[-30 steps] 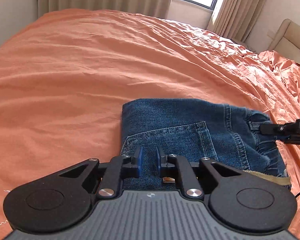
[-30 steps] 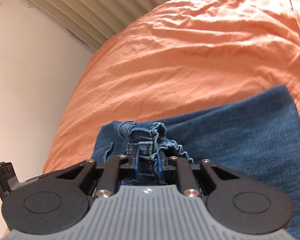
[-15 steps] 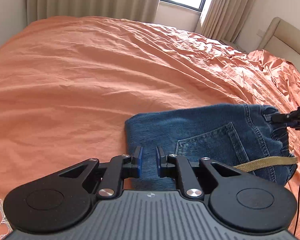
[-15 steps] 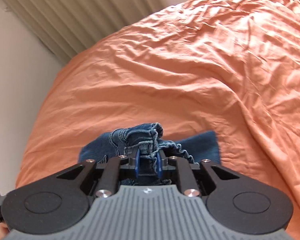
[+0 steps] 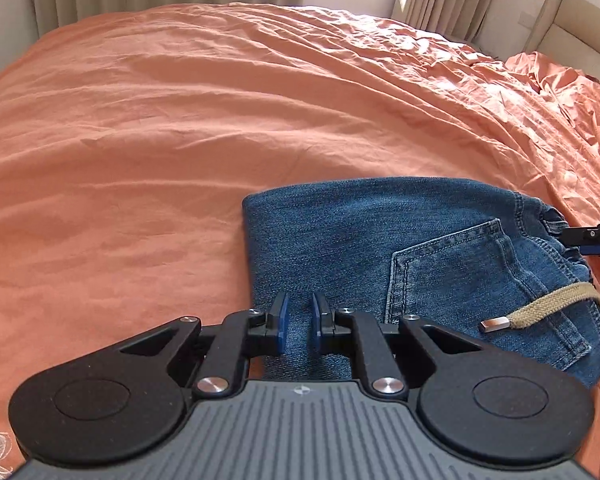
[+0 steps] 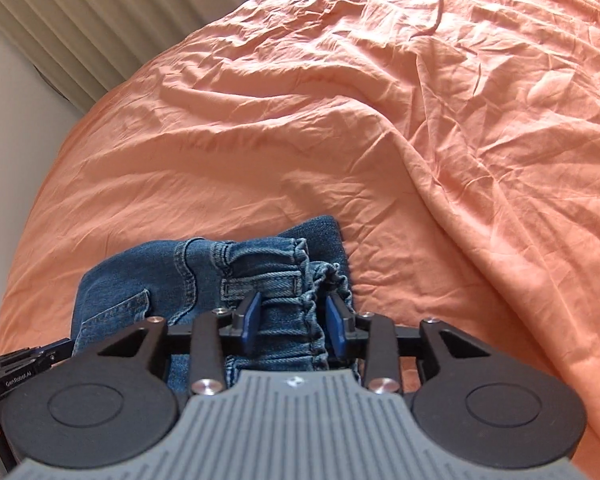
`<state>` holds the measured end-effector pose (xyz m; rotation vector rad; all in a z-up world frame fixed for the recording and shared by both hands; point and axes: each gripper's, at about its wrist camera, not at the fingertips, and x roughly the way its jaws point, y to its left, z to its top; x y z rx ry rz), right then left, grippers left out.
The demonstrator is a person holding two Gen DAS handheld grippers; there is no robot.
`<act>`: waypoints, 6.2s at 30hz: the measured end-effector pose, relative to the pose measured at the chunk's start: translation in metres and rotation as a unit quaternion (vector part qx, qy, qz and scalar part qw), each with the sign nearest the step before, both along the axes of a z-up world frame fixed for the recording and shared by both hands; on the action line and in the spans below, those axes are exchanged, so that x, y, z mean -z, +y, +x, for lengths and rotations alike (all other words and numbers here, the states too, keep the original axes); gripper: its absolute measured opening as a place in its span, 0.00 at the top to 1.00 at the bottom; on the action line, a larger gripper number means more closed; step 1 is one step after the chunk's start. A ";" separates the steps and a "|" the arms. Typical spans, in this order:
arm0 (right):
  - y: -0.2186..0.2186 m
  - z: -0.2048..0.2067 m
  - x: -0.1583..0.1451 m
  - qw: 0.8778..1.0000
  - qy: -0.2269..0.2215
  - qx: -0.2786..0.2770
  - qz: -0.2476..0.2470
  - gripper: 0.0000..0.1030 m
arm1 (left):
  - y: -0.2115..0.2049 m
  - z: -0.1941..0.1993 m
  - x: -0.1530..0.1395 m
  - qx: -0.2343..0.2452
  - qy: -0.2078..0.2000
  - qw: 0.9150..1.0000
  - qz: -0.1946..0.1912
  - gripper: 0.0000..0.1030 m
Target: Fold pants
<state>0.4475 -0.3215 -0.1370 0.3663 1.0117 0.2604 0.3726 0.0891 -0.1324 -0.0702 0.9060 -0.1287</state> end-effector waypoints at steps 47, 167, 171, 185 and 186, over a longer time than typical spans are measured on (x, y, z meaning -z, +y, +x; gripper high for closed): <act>0.004 -0.122 0.034 0.992 -0.112 -0.049 0.005 0.72 | -0.073 -0.175 0.034 0.126 -0.002 0.953 0.277 0.89; 0.311 -0.023 0.051 0.962 0.018 -0.199 0.186 0.84 | 0.336 -0.059 0.007 -0.190 -0.003 0.977 -0.093 0.92; 0.314 -0.018 0.053 0.963 0.029 -0.191 0.190 0.79 | 0.345 -0.063 0.009 -0.185 -0.001 0.977 -0.109 0.84; 0.331 -0.097 -0.035 0.953 -0.170 -0.250 0.009 0.70 | 0.315 -0.144 -0.048 -0.158 -0.047 0.983 -0.078 0.83; 0.337 -0.105 -0.036 0.949 -0.182 -0.258 -0.002 0.70 | 0.308 -0.150 -0.046 -0.159 -0.045 0.984 -0.074 0.83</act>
